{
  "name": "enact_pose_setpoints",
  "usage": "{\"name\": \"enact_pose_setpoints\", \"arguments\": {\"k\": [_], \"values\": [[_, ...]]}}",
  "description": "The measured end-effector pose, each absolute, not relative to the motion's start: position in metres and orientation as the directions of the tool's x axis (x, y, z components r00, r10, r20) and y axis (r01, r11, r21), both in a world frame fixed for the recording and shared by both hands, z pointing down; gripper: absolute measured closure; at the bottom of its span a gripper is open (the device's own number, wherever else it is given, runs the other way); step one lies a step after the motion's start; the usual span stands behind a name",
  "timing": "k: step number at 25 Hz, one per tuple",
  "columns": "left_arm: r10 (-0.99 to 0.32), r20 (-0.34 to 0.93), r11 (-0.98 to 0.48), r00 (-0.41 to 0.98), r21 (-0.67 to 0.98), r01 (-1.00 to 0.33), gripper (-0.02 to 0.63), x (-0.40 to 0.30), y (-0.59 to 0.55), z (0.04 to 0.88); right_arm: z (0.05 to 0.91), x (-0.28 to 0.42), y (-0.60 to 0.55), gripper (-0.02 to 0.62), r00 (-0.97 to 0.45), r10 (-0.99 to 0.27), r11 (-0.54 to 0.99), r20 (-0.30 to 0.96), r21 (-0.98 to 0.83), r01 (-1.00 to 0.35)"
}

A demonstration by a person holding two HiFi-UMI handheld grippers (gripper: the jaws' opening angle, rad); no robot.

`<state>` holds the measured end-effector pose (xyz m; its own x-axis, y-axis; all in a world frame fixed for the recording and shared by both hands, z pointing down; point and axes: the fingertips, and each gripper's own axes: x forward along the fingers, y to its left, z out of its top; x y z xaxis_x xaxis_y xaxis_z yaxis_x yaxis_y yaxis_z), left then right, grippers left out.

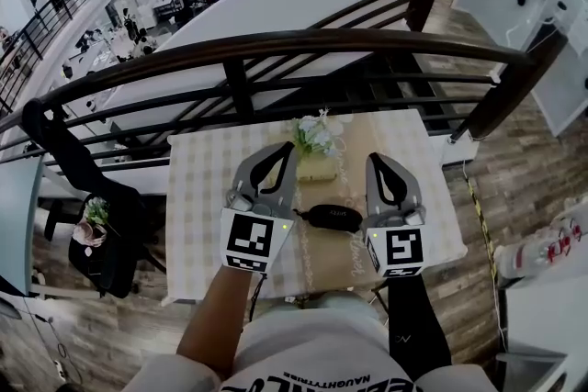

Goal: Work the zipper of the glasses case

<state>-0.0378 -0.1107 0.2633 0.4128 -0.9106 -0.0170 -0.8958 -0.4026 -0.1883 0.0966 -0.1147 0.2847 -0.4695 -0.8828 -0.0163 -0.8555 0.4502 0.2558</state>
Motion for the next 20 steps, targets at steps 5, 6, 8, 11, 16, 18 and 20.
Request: {"name": "enact_pose_setpoints", "arguments": {"k": [5,6,8,11,16,18,20], "values": [[-0.904,-0.018,-0.416,0.426,-0.186,-0.89,0.6,-0.0364,-0.1101,0.2642,0.2863,0.0967,-0.1139,0.574,-0.46,-0.888,0.44,-0.017,0.259,-0.86],[-0.904,-0.018,-0.418,0.428,-0.184,-0.89,0.599,-0.0368,-0.1098,0.2648,0.2872,0.0961,-0.1138,0.575,-0.458,-0.889,0.439,-0.015,0.258,-0.86],[-0.903,-0.019,-0.42,0.43,-0.181,-0.889,0.6,-0.0377,-0.1094,0.2656,0.2894,0.0951,-0.1143,0.574,-0.454,-0.891,0.436,-0.011,0.256,-0.863],[-0.901,-0.02,-0.424,0.434,-0.183,-0.887,0.6,-0.0372,-0.1092,0.2658,0.292,0.0948,-0.1166,0.574,-0.449,-0.893,0.433,-0.003,0.256,-0.864],[-0.898,-0.015,-0.43,0.439,-0.182,-0.885,0.599,-0.0363,-0.1103,0.2663,0.2882,0.0943,-0.1198,0.574,-0.448,-0.894,0.431,-0.005,0.26,-0.864],[-0.898,-0.015,-0.429,0.439,-0.181,-0.885,0.6,-0.0364,-0.1117,0.2664,0.2877,0.0944,-0.1215,0.574,-0.449,-0.893,0.432,-0.006,0.259,-0.864],[-0.898,-0.016,-0.43,0.44,-0.18,-0.885,0.599,-0.036,-0.113,0.2661,0.2882,0.0946,-0.123,0.574,-0.449,-0.893,0.433,-0.006,0.26,-0.863]]}}
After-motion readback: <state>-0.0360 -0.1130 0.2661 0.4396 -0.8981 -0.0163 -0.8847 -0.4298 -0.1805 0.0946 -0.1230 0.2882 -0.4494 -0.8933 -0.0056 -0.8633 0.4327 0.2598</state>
